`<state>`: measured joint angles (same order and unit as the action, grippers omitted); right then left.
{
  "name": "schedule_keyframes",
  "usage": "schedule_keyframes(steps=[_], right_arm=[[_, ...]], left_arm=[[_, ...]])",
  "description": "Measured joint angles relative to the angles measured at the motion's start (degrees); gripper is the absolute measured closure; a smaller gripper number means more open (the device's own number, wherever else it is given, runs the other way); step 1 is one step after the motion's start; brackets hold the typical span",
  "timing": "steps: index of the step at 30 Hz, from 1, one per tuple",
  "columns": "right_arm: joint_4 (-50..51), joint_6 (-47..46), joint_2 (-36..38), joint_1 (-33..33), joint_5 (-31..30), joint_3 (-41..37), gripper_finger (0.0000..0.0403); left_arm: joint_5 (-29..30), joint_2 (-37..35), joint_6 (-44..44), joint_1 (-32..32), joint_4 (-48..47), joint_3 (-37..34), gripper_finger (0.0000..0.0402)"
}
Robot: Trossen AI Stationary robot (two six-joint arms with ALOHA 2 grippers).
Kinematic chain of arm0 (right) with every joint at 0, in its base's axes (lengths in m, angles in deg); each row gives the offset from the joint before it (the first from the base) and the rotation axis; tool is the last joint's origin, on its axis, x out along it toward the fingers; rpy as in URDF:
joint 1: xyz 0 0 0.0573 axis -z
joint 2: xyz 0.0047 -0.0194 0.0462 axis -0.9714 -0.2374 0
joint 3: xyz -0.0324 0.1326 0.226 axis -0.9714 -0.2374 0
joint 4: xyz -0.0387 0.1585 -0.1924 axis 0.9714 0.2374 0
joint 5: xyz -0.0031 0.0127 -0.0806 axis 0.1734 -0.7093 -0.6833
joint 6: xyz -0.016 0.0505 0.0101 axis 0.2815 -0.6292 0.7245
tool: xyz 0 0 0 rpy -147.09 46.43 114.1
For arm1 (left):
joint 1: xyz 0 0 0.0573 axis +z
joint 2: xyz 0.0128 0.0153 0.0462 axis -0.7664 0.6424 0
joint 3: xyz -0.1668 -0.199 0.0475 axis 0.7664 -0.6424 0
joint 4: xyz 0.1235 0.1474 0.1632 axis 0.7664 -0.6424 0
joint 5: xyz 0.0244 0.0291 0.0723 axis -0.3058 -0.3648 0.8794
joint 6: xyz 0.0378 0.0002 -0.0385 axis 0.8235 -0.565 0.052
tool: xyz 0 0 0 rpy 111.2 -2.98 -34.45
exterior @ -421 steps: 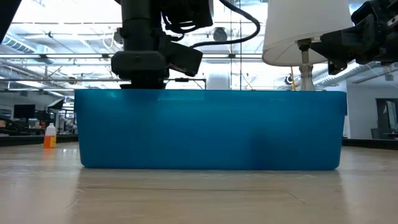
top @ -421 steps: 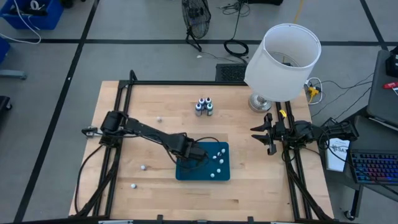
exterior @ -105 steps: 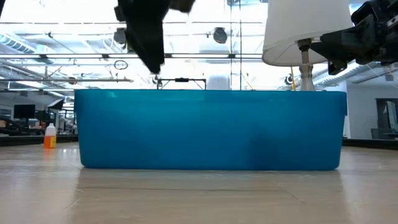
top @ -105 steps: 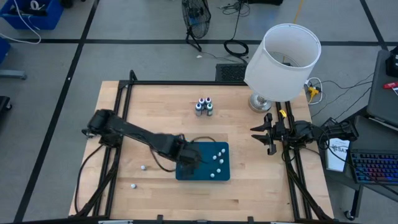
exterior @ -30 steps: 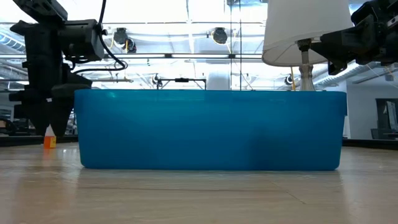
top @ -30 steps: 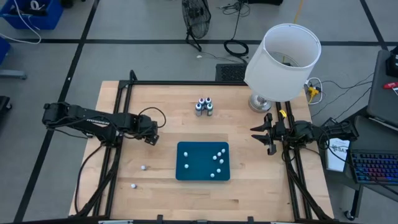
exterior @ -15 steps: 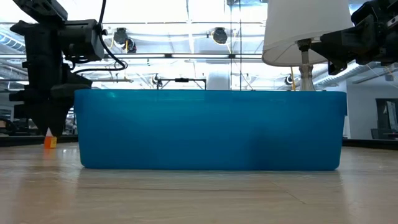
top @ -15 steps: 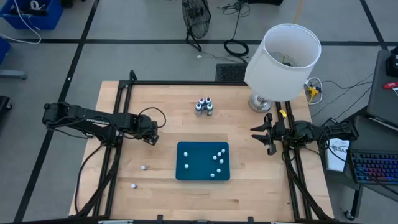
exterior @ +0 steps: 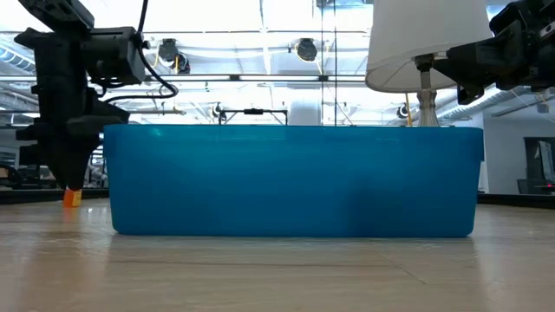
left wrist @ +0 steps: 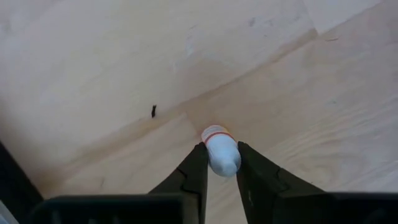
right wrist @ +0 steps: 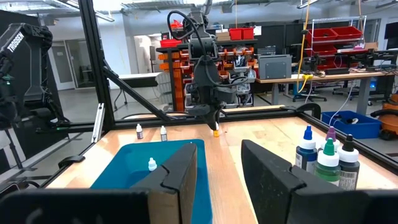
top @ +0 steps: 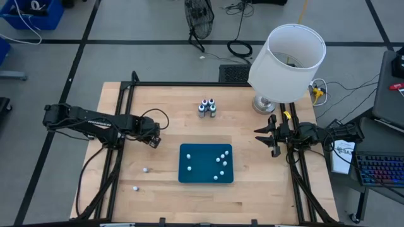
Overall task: Pick & Place food coloring
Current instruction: Put the yellow food coloring bottle into the bin
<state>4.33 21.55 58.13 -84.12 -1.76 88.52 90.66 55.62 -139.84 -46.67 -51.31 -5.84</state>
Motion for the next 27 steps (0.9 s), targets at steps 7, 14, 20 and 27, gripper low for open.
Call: schedule_keyframes(steps=[7,14,20,27], right_arm=[[0.0,0.0,0.0,0.0,0.0,0.0,0.0289],[0.0,0.0,0.0,0.0,0.0,0.0,0.0289],[0.0,0.0,0.0,0.0,0.0,0.0,0.0289],[0.0,0.0,0.0,0.0,0.0,0.0,0.0289]], left_arm=[[0.1,0.0,2.9,-1.1,-0.1,5.2,0.0339],[2.2,0.8,7.9,-5.7,0.6,19.4,0.0339],[4.1,9.0,13.9,-9.9,0.9,31.4,0.0339],[0.2,27.9,24.3,-14.6,0.5,44.9,0.0341]])
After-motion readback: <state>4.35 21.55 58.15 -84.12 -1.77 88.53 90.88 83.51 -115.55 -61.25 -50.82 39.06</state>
